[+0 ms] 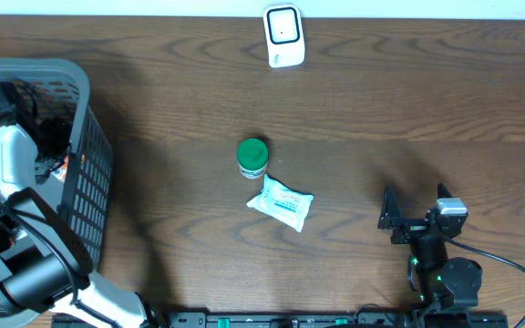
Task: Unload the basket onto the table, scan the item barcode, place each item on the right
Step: 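Grasp the small orange box with the left gripper and lift, then carry the orange box toward the scanner and set it on the table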
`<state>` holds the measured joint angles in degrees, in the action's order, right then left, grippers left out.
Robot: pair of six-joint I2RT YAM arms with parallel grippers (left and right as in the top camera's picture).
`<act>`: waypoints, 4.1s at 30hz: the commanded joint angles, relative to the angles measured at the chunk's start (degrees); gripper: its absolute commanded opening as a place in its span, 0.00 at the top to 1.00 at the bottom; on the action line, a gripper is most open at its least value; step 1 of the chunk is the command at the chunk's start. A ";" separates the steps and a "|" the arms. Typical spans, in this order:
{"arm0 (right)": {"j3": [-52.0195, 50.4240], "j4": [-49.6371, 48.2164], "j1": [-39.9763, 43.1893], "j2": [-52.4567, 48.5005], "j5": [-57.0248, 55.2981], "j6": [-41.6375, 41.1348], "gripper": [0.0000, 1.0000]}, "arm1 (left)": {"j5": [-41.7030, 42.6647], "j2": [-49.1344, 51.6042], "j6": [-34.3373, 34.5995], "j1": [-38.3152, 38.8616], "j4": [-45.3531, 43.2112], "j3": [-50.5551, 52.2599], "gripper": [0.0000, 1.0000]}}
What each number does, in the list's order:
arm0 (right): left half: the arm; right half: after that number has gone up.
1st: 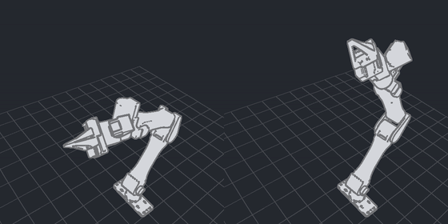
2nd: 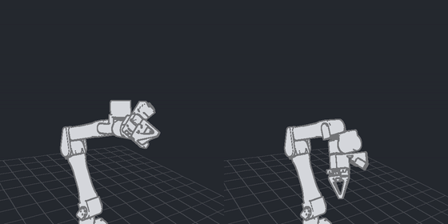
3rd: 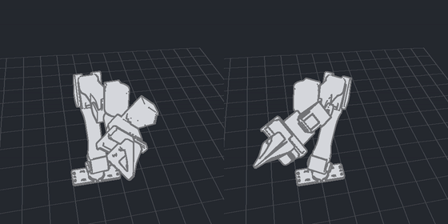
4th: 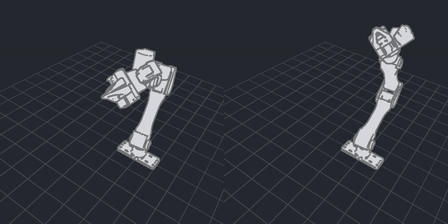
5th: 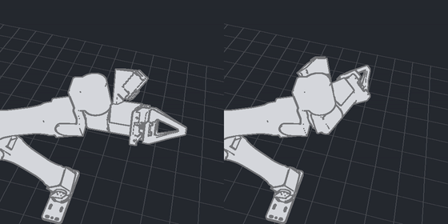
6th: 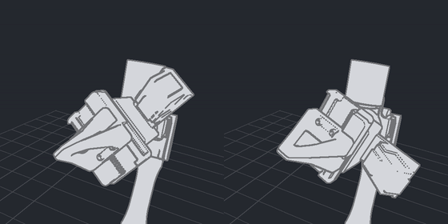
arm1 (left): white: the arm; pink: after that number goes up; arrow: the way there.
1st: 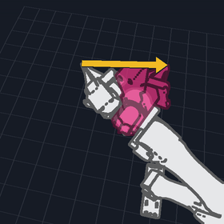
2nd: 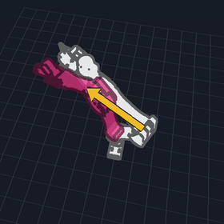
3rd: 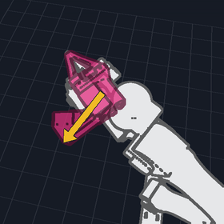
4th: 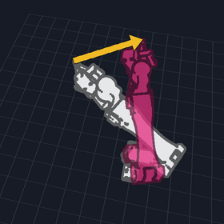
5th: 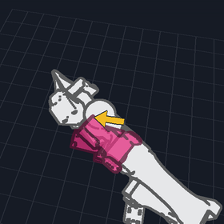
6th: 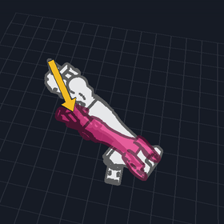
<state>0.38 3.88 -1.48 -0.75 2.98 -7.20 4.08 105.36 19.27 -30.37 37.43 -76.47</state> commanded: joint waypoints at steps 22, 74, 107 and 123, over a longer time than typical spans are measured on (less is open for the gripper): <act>-0.07 0.20 -0.35 0.00 -0.11 -0.46 0.01 | -1.09 5.64 -1.68 -0.79 2.67 -2.38 0.34; -0.07 0.22 -0.35 -0.02 -0.11 -0.46 0.01 | 3.85 -4.94 11.52 73.90 -7.65 -2.47 0.41; -0.07 0.22 -0.35 -0.02 -0.11 -0.46 0.01 | 4.00 5.86 6.27 75.17 -16.85 -3.02 0.92; -0.07 0.20 -0.35 0.00 -0.11 -0.46 0.01 | 5.29 6.21 6.95 75.19 -16.76 0.00 0.92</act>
<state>0.38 3.88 -1.48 -0.75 2.96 -7.20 8.67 111.83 26.13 44.86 20.62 -78.00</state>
